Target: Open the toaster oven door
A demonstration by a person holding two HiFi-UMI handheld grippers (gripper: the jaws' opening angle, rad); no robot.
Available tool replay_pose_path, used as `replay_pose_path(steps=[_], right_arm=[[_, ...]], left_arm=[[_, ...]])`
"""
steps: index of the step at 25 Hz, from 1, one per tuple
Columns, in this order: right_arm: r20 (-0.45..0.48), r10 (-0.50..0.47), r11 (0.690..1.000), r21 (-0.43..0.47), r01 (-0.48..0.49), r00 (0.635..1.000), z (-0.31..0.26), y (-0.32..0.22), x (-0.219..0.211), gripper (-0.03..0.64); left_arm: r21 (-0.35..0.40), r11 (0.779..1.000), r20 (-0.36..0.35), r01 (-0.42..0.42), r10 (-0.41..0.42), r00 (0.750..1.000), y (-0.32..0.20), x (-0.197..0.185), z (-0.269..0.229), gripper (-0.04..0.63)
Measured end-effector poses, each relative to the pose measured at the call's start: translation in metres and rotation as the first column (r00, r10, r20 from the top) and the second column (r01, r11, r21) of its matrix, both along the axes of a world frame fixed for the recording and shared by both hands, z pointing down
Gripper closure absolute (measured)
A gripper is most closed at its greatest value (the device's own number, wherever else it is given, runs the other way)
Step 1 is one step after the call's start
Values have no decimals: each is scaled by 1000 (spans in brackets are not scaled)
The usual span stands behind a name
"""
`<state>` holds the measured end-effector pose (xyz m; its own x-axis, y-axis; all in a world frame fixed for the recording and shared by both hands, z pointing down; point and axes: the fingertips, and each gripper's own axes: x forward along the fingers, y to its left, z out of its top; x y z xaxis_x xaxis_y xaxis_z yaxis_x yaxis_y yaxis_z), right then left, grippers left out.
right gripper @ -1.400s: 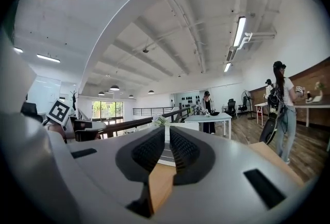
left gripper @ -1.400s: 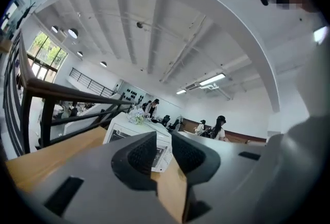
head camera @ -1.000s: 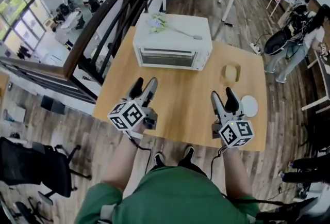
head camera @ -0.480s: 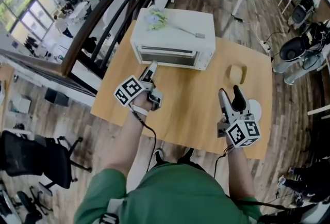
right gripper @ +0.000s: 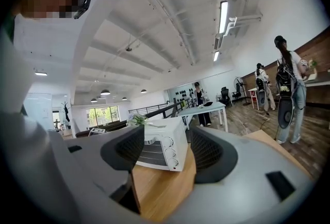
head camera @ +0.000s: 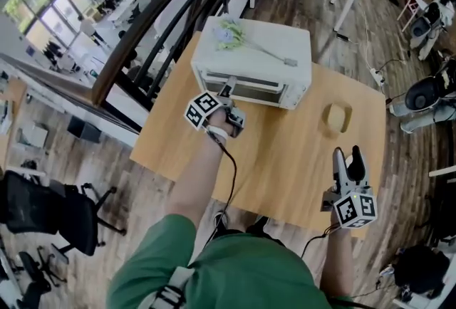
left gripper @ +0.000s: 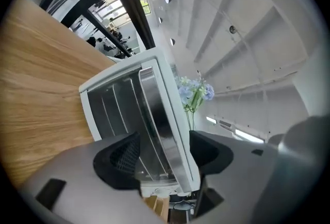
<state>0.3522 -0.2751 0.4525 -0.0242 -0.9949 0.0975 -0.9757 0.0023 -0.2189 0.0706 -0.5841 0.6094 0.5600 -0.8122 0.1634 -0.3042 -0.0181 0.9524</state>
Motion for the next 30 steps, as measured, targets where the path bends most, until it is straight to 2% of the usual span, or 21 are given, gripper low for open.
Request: replay_pose_path(steps=[4,7,9,20,30], right_arm=[[5,22,1000,-17,-22,1000,8,4,7,337],[10,16,1000,-20,-16,1000,13,-1,0,337],[10,16,1000,-24,-16,1000,15,-3,-4,337],[6,-39,999,-17,39,999,14,-24,-31,341],[10,-96,995,-16,96,995,13,-34,-53,356]], left_arm=[[-2,1000,-29,-2,1,1000,-11,13,-2,314],[-12,1000,-7,-7,7,1000,-15,13,0,408],[-14,1000,-16,-7,7,1000,-15,12,-1,436],[-1,999,-75,-49,49,996,11,1,7,448],[-18,997,-105,-81,79,991,58,-13,29,449]])
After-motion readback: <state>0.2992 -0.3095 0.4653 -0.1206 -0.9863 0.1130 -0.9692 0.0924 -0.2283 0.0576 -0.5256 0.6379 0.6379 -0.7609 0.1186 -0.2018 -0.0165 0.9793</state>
